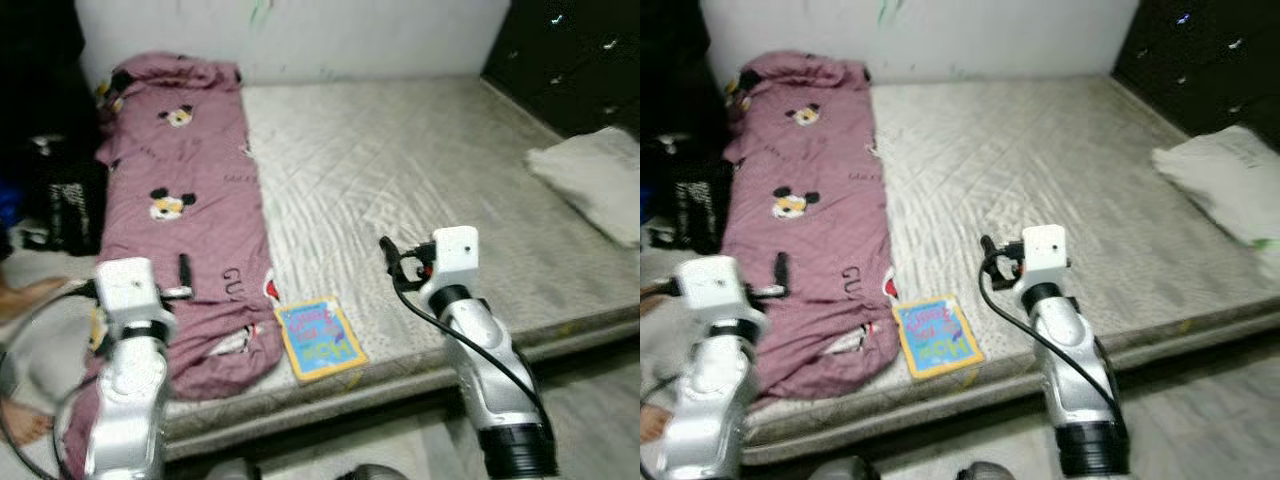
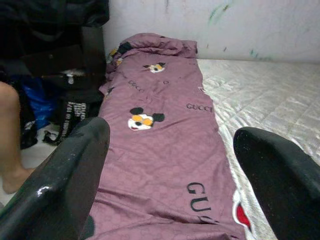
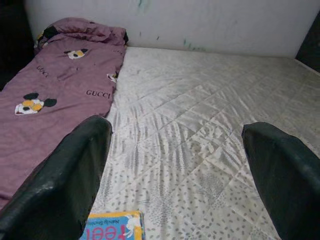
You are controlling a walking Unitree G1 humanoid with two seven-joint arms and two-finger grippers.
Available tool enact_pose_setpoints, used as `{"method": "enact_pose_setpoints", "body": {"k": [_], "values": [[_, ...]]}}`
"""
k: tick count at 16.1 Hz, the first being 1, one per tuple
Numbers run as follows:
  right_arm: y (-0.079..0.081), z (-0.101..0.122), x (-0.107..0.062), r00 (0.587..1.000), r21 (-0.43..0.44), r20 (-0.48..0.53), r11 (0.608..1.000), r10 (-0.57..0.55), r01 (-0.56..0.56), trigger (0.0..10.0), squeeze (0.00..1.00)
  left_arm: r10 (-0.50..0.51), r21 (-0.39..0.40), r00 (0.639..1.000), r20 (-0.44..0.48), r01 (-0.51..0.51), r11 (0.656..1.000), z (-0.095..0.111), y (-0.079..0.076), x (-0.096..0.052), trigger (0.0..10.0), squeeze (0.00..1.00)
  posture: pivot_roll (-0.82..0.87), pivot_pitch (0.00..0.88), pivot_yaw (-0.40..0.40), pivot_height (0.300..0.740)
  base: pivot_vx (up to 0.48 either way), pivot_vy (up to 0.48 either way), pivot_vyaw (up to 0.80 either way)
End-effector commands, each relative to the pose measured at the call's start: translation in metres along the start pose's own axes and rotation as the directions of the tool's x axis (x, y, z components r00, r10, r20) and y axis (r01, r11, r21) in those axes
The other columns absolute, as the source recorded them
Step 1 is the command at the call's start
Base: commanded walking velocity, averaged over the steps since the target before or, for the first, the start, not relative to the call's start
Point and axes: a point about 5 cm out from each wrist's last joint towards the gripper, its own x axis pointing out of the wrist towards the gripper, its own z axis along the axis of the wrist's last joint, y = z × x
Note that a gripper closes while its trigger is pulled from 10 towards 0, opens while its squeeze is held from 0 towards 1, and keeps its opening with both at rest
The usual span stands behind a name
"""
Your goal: Clean up the room
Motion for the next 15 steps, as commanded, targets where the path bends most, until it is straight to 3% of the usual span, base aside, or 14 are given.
{"method": "enact_pose_setpoints", "body": {"k": [1,10,15], "values": [[-0.0038,0.0027,0.0009,1.0,-0.008,0.009,1.0,-0.012,0.012,10.0,0.0,-0.013,-0.029,1.0,0.006,0.013,0.999,0.0018,-0.0018,0.0008,10.0,0.0,-0.09,0.0,-0.042,0.74,0.0,0.0,0.0],[-0.0008,0.0036,0.0023,1.0,-0.005,0.018,1.0,0.002,-0.002,10.0,0.0,-0.022,-0.022,1.0,0.016,0.023,1.0,0.0027,-0.0025,0.0005,10.0,0.0,-0.08,0.0,-0.042,0.74,0.0,0.0,0.0],[-0.0008,0.0035,0.0022,1.0,-0.002,0.017,1.0,-0.001,0.001,10.0,0.0,-0.015,-0.022,1.0,0.007,0.015,1.0,0.0013,-0.0019,0.0004,10.0,0.0,-0.08,0.0,-0.042,0.677,0.0,0.0,0.0]]}}
